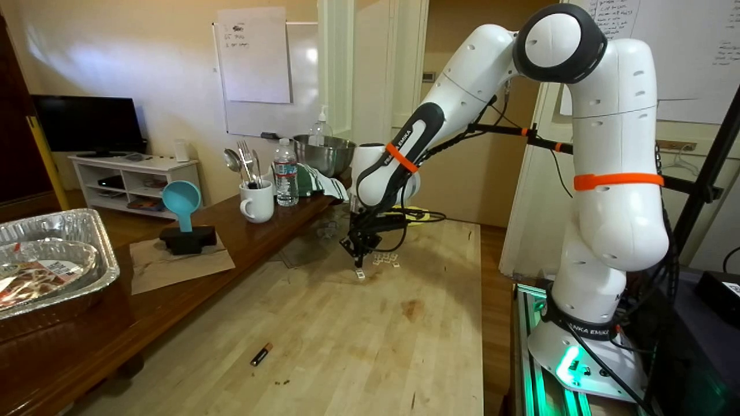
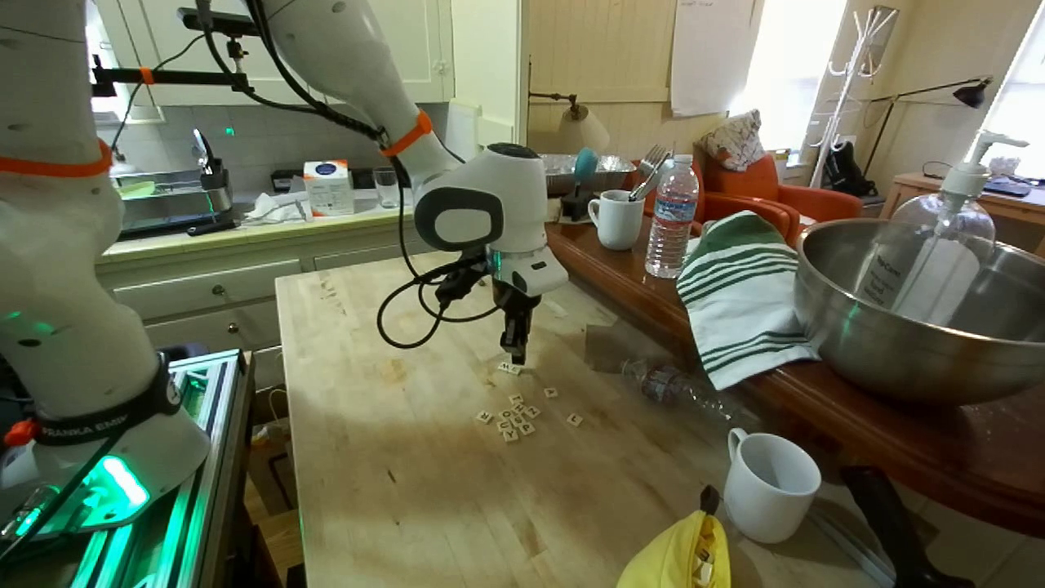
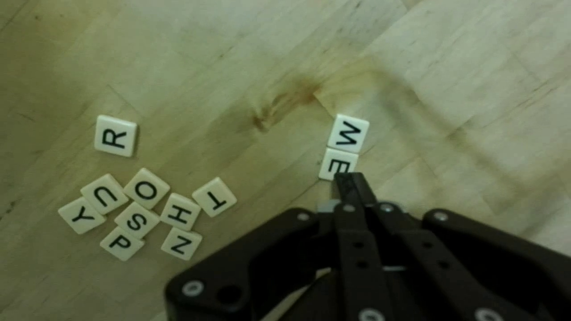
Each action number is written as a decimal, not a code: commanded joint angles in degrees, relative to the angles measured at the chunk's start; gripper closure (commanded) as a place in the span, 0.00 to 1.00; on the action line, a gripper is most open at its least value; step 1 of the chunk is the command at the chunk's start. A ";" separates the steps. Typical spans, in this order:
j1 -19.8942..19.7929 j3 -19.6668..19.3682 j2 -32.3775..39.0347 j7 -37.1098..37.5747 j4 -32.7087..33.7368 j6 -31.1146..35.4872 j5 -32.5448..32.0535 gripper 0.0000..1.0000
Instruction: Move the letter tiles to the left
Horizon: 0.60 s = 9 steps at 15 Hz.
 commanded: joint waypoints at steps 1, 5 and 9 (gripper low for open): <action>0.74 -1.08 -3.76 0.17 -0.58 -2.33 -0.54 1.00; -0.18 -1.53 -3.21 -0.95 1.02 -2.19 -0.58 1.00; -0.67 -2.68 -1.06 -1.03 2.78 -0.74 -0.83 1.00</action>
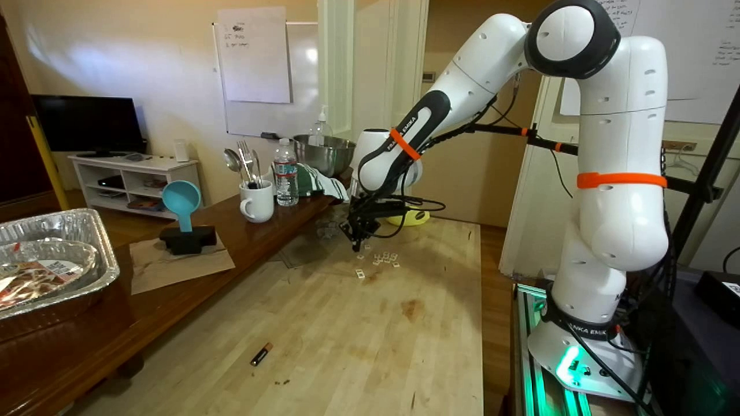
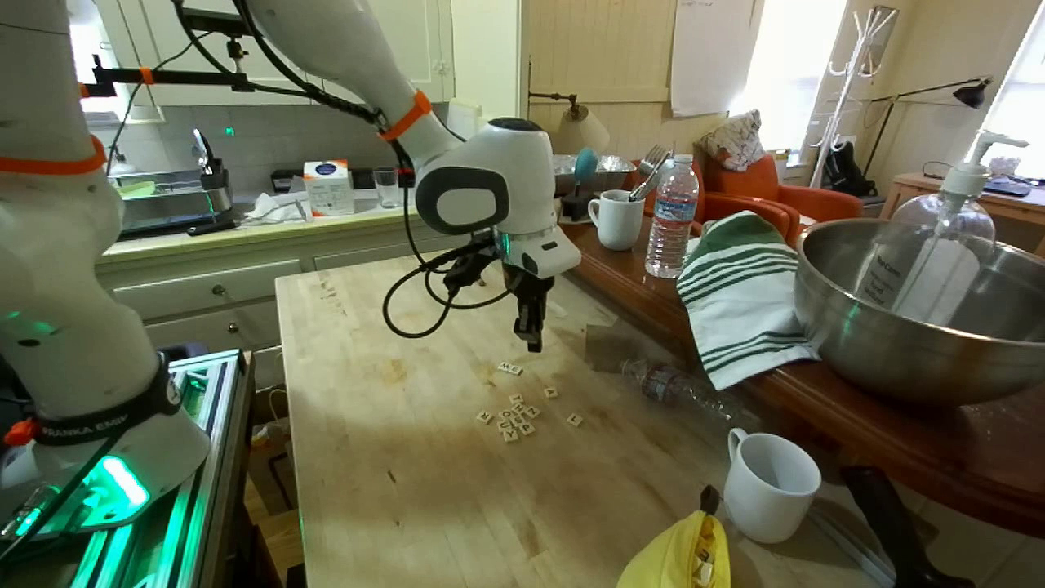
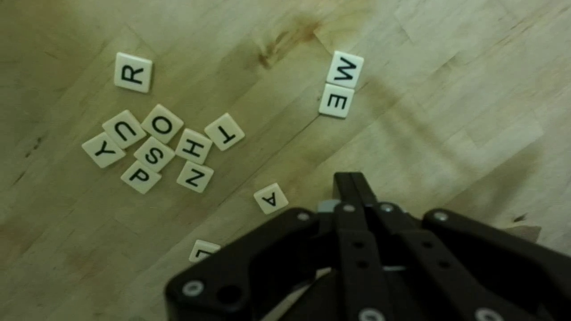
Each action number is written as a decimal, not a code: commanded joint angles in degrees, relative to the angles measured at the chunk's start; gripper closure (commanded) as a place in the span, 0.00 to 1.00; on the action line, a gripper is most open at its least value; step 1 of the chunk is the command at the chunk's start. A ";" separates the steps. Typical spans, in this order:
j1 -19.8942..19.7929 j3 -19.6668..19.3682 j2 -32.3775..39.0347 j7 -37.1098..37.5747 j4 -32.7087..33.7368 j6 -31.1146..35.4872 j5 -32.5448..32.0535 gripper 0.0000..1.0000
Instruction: Move the letter tiles to the left
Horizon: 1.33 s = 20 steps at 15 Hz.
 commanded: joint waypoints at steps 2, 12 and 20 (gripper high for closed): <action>-0.47 -1.81 3.74 0.39 3.06 0.35 -1.11 1.00; -0.91 -4.40 11.39 -0.59 7.63 1.36 -0.70 1.00; -2.04 -1.60 10.74 -8.58 6.34 1.66 0.33 1.00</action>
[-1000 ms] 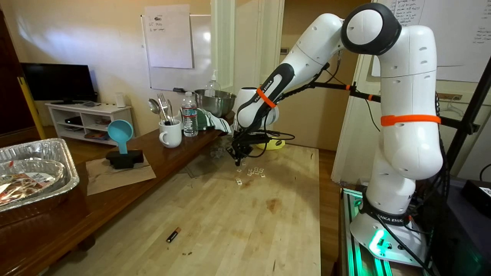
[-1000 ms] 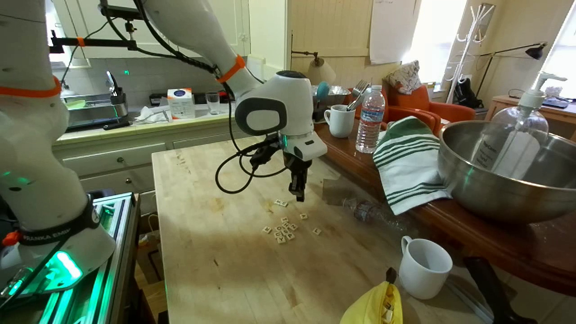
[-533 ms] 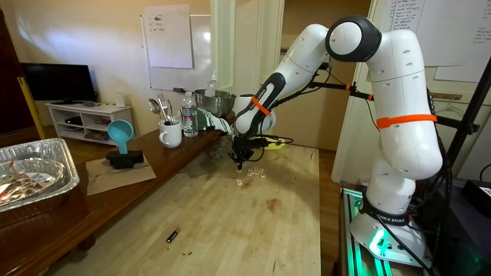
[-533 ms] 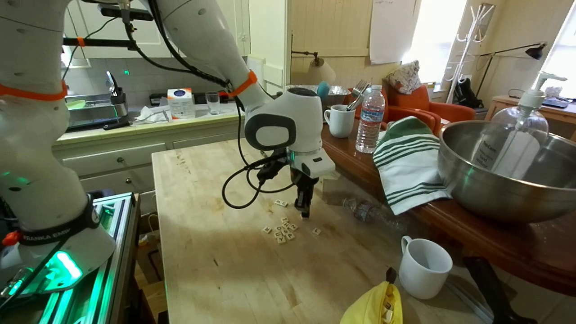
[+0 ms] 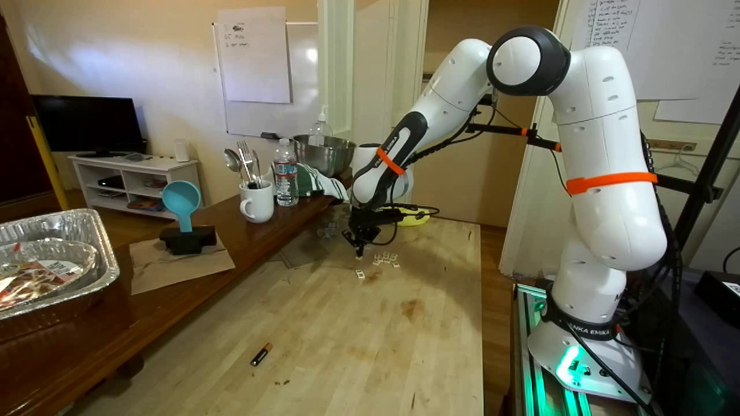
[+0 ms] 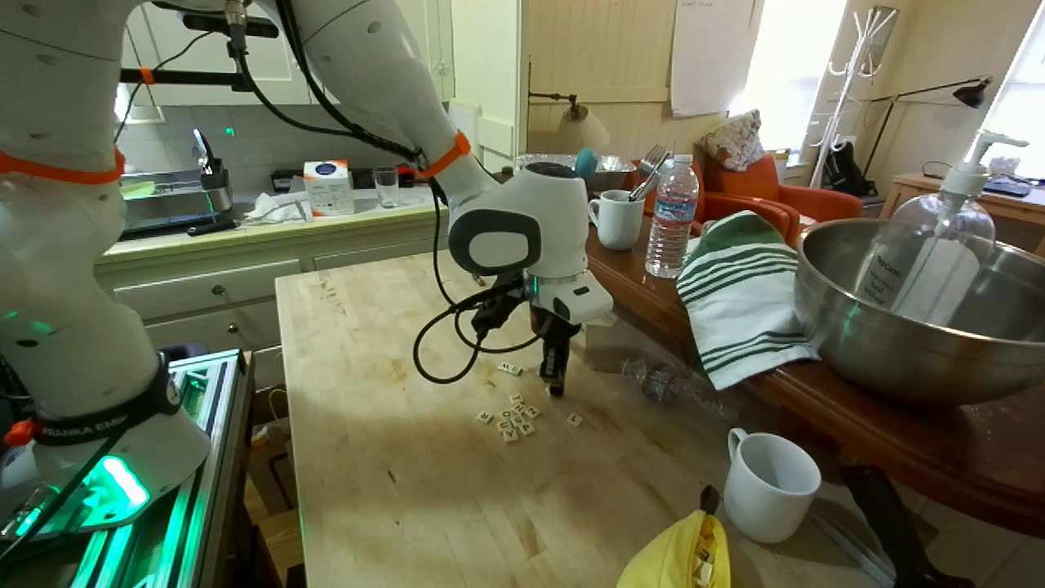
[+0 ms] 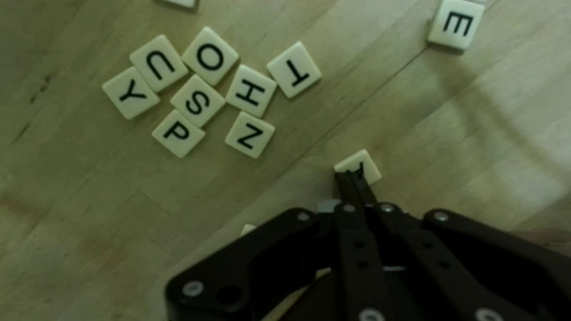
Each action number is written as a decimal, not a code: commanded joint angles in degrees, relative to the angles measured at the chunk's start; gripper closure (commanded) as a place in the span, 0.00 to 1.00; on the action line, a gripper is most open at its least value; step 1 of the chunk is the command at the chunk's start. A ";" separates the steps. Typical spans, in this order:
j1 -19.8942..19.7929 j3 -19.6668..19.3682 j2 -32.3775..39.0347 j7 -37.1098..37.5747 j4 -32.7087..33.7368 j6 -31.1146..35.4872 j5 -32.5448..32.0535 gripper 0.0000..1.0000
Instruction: Move the letter tiles to the left
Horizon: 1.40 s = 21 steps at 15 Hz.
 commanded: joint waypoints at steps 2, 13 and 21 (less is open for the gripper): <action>-1.41 3.35 -0.30 -9.37 -1.82 1.59 0.80 1.00; -4.38 9.11 -2.86 -28.24 -6.01 3.51 1.30 1.00; -6.21 11.29 -3.97 -36.51 -8.10 4.69 1.58 1.00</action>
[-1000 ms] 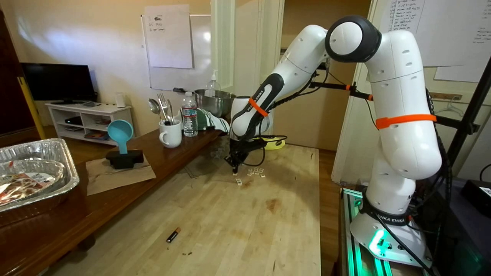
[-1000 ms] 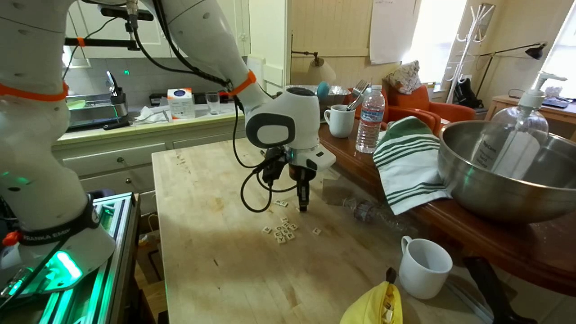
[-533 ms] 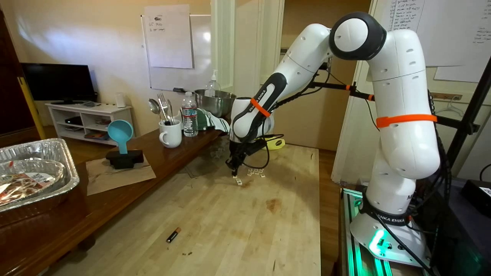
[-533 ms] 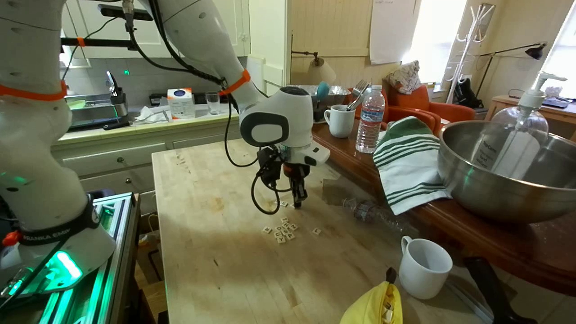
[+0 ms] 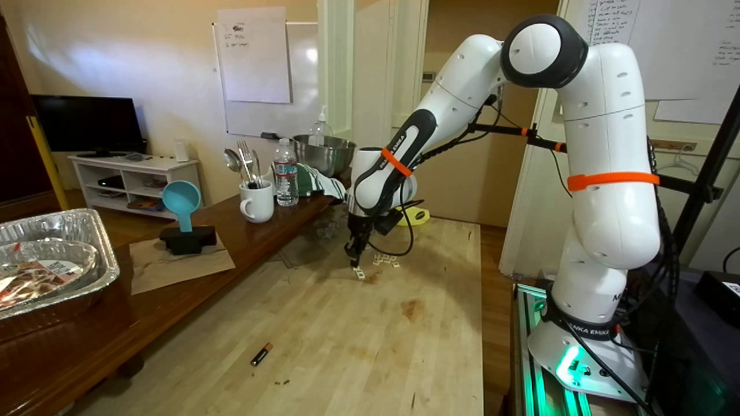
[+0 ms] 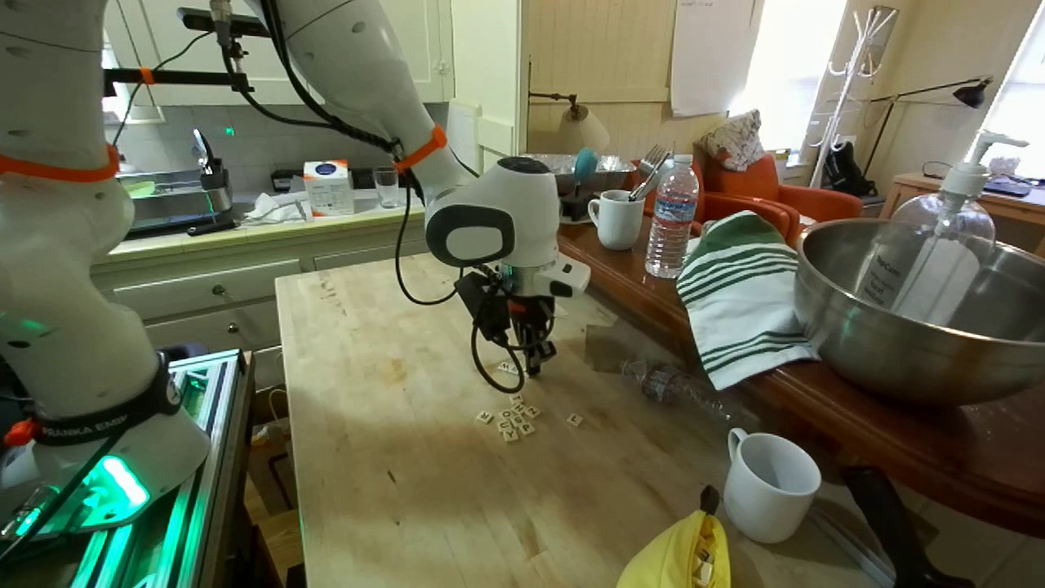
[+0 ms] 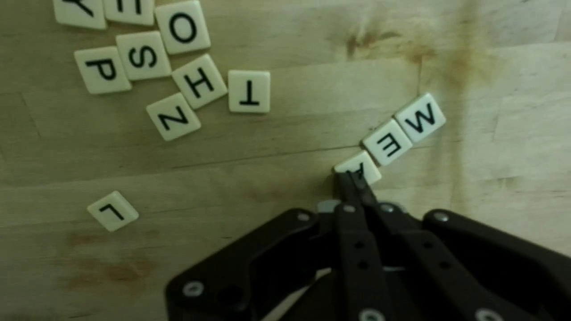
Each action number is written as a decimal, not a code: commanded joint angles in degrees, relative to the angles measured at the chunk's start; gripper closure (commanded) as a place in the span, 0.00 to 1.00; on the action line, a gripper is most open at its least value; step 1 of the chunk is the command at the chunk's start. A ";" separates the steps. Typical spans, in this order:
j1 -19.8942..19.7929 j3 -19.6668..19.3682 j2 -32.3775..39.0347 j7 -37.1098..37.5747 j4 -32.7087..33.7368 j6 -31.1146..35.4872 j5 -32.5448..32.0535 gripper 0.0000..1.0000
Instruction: Move the letter tiles to the left
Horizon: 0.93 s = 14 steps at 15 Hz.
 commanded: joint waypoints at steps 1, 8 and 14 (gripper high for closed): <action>-1.56 1.70 -0.80 -4.06 -2.74 1.49 1.35 1.00; -1.66 1.99 -1.19 -5.30 -3.47 1.69 1.34 1.00; -1.98 2.49 -2.52 -5.47 -3.37 1.22 2.81 1.00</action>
